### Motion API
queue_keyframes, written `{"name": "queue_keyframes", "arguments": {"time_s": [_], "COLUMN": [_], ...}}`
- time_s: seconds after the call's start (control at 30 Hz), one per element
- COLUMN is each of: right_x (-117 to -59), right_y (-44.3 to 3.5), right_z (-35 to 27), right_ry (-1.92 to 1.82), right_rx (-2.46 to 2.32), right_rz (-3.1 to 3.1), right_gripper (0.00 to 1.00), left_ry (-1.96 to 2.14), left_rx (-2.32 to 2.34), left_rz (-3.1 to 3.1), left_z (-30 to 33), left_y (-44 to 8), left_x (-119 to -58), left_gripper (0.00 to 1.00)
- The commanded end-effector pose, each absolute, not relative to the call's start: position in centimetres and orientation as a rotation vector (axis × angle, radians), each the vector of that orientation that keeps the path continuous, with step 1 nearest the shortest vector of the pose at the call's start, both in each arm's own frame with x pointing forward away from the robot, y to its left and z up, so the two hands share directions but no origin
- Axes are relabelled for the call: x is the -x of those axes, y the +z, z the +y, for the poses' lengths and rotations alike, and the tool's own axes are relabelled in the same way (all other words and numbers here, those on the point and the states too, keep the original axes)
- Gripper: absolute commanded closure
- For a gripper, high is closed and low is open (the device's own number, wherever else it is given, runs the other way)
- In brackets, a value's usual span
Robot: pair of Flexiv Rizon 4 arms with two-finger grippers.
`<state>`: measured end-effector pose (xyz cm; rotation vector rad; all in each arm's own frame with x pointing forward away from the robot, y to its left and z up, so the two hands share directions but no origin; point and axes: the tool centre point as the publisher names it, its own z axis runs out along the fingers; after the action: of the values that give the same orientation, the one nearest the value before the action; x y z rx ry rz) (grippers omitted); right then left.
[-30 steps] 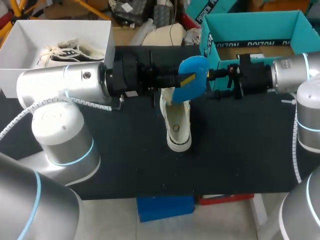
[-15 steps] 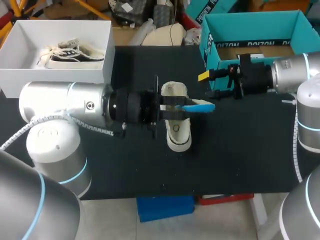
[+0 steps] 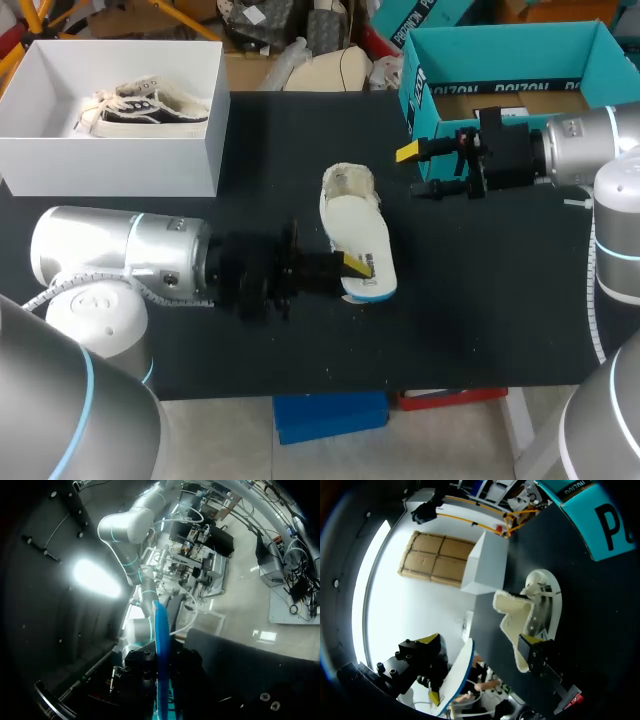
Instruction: Take the shoe out of the shoebox, open the shoe tongue, remove and reinsert the insole, then place the shoe into the shoebox
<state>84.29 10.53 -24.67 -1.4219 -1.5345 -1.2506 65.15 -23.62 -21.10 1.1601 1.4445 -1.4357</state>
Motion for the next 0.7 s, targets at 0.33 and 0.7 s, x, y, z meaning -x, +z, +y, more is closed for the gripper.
{"name": "queue_keyframes", "arguments": {"time_s": [0.33, 0.7], "right_x": [-84.3, -84.3], "right_y": [-24.8, -24.8], "right_z": [10.6, 10.6], "right_ry": [-1.254, -1.254], "right_rx": [1.424, 1.424], "right_rz": [-1.533, -1.533], "right_gripper": [0.00, 0.00], "left_ry": [-1.308, -1.188], "left_rx": [-1.185, -1.272], "left_rz": [1.435, 1.193], "left_z": [-23.5, -24.3], "left_y": [-20.6, -22.8], "left_x": [-64.2, -63.4], "left_gripper": [1.00, 1.00]}}
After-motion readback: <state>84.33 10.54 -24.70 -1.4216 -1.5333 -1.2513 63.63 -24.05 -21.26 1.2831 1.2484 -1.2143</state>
